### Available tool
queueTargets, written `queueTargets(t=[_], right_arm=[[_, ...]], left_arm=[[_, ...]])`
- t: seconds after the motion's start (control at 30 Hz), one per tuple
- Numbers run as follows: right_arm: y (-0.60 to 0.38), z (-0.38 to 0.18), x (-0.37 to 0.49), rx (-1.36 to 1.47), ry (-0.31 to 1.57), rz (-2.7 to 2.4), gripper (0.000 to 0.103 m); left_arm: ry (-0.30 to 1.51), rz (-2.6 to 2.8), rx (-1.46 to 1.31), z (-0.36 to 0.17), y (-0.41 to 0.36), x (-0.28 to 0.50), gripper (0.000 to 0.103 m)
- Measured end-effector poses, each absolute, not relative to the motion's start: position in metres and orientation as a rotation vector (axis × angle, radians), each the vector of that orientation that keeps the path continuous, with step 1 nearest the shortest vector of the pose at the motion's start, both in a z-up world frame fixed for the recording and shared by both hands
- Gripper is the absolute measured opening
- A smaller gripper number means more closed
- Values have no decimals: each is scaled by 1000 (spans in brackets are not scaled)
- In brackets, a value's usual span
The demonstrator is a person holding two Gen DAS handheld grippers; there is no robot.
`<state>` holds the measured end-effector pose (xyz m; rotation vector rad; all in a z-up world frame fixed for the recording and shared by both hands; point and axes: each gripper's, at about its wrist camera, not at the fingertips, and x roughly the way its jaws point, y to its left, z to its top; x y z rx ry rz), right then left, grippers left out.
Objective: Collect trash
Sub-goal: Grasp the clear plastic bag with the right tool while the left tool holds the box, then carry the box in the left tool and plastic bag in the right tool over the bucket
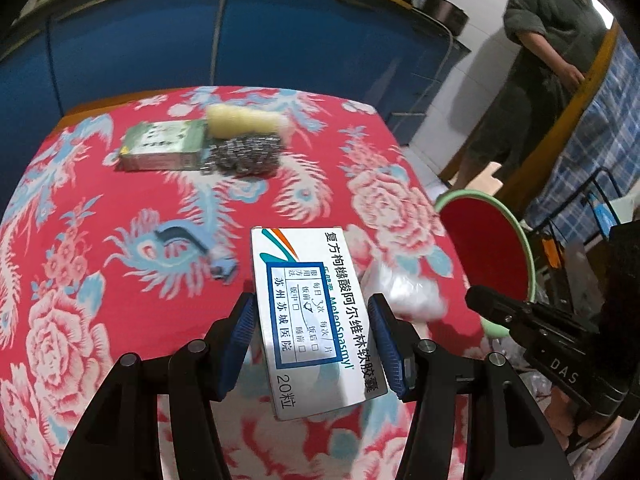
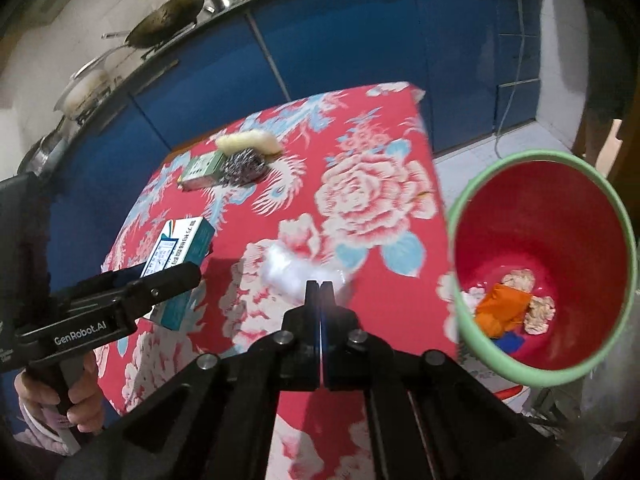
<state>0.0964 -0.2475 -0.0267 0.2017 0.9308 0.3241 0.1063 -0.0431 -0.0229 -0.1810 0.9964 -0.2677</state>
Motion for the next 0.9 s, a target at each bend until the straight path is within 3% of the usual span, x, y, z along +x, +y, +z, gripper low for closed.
queueTargets(t=[0.3,0.37,0.43,0.6,0.9], right_arm=[[-265,-20,83,228,880,344,7],[-260,-25,84,226,893,350,16],[-254,-29,84,226,903,365,34],[-235,-40,92,205,929,401,52],[-208,-67,111,164,1007,433,53]], left_arm=[[999,-296,-147,-19,-66,103,59],[991,-279,-144,-18,-63,103,59],[989,-263,-150,-18,-58,103,59],[991,-222,-162,-23,-45,105,59],[1009,-189,-178,-34,-30,106,59]])
